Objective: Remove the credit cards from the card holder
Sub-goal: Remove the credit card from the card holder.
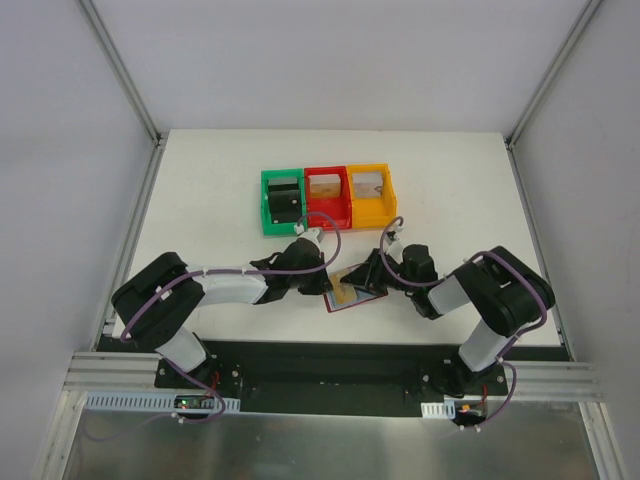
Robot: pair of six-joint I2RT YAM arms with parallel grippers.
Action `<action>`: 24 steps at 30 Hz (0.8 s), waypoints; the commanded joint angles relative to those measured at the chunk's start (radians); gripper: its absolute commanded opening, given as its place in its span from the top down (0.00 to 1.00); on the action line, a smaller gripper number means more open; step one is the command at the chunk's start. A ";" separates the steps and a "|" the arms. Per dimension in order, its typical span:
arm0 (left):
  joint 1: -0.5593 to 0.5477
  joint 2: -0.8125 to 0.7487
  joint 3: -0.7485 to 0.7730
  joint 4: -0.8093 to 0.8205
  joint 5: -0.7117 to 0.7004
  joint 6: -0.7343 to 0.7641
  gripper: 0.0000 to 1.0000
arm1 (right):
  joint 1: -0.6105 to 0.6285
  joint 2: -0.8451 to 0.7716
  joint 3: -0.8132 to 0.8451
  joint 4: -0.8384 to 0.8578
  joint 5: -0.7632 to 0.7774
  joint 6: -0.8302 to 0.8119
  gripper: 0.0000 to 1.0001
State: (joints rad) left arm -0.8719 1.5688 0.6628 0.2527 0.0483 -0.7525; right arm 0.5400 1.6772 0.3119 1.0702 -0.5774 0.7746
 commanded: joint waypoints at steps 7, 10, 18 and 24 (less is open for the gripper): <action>-0.024 0.034 -0.029 -0.128 0.004 0.004 1.00 | 0.008 0.021 0.030 0.082 -0.093 0.009 0.60; -0.026 0.036 -0.026 -0.128 0.007 0.005 1.00 | 0.008 0.029 0.035 0.076 -0.105 0.008 0.60; -0.024 0.027 -0.028 -0.130 -0.004 0.004 1.00 | 0.008 0.019 0.030 0.077 -0.110 0.011 0.61; -0.026 -0.006 -0.045 -0.128 -0.018 -0.002 0.88 | 0.008 0.018 0.029 0.074 -0.108 0.011 0.61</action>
State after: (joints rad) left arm -0.8776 1.5661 0.6621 0.2489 0.0429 -0.7547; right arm 0.5400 1.7084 0.3222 1.0733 -0.6449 0.7776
